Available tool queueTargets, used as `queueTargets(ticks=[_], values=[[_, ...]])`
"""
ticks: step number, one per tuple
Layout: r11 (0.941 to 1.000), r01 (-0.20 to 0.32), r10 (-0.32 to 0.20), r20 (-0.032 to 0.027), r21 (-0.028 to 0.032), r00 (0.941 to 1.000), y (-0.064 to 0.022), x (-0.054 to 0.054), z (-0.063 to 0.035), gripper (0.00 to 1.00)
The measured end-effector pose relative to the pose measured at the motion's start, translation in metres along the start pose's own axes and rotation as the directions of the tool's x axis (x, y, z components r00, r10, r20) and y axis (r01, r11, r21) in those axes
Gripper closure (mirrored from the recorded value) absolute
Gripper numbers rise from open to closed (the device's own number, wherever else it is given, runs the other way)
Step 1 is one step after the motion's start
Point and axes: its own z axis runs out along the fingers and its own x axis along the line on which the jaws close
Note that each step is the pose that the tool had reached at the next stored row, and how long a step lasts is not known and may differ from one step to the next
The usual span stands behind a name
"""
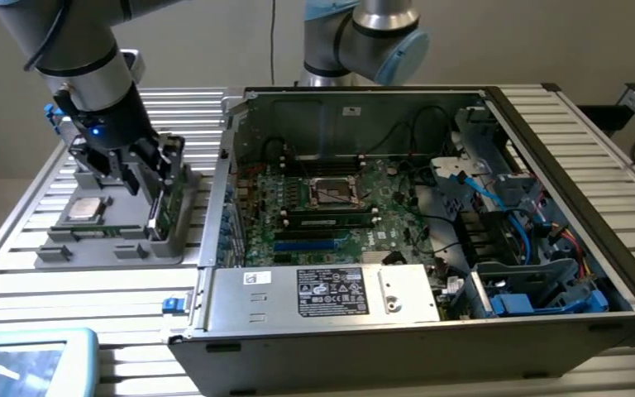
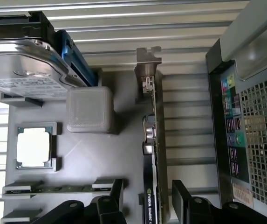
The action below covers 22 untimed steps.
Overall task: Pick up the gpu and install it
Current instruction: 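Pick up the gpu and move the gpu toward the slot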
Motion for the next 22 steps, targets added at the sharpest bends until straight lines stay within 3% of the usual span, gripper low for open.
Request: queueTargets(ticks=[8,13,22], values=[[1.0,-0.002,0.002,0.005,-0.0006,1.0,-0.0002,-0.002,0.0108,0.46],[1.0,-0.004,0.004,0.0127,-0.0013,0.9999,0.001,-0.003,0.0158,0.46],[1.0,-0.004,0.004,0.0403,-0.0032,0.9992,0.0007,0.002,0.0235,0.46]])
